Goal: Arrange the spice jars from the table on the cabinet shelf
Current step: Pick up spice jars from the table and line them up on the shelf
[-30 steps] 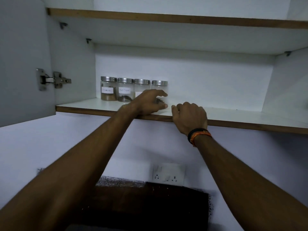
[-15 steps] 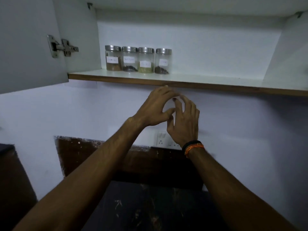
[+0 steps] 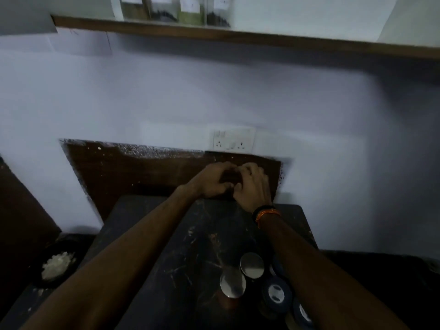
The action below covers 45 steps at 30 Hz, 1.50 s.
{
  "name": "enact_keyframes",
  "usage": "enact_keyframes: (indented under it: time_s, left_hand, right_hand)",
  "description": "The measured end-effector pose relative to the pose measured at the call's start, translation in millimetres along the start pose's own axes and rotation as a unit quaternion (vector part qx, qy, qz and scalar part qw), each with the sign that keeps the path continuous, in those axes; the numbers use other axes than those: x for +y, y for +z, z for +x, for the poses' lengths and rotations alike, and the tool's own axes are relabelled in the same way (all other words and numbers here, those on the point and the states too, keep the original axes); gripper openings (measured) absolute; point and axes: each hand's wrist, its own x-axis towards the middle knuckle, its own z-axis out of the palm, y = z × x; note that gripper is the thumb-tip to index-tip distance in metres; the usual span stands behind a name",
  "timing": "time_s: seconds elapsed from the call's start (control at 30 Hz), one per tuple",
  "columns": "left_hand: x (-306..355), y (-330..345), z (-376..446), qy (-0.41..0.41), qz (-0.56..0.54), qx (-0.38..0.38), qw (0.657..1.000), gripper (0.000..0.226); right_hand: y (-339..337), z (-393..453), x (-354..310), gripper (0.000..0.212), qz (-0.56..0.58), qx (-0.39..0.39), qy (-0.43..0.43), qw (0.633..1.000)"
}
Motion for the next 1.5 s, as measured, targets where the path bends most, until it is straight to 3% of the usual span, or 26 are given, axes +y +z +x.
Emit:
enact_keyframes:
  time_s: [0.3, 0.43, 0.6, 0.7, 1.13, 1.37, 1.5]
  left_hand:
    - [-45.4, 114.9, -60.4, -0.104, -0.067, -0.157, 0.980, 0.049]
    - [-52.4, 147.6, -83.8, -0.146, -0.113, -0.186, 0.965, 0.040]
    - [-55.2, 175.1, -106.8, -0.174, -0.141, -0.215, 0.951, 0.034]
    - [-52.8, 186.2, -118.0, -0.197, -0.154, -0.214, 0.944, 0.032]
    - [-41.1, 206.6, -138.8, -0.248, -0.219, -0.179, 0.926, 0.023]
    - [-43.5, 207.4, -153.2, -0.273, -0.286, -0.152, 0.906, 0.027]
    - [-49.4, 206.2, -166.5, -0.331, -0.362, -0.119, 0.864, 0.028]
  right_hand:
    - [65.3, -96.4, 31.1, 0.029, 0.035, -0.168, 0.079, 0.982]
    - [88.5, -139.0, 39.0, 0.024, 0.031, -0.241, 0.079, 0.967]
    - [108.6, -178.1, 42.0, 0.029, -0.002, -0.221, 0.077, 0.972]
    - [114.6, -193.7, 38.4, 0.036, -0.015, -0.195, 0.087, 0.977]
    - [135.1, -214.3, 25.3, 0.087, -0.105, -0.259, 0.099, 0.955]
    - [138.4, -213.7, 10.7, 0.068, -0.083, -0.240, 0.143, 0.957]
    - [139.4, -212.8, 8.6, 0.068, -0.076, -0.254, 0.128, 0.956]
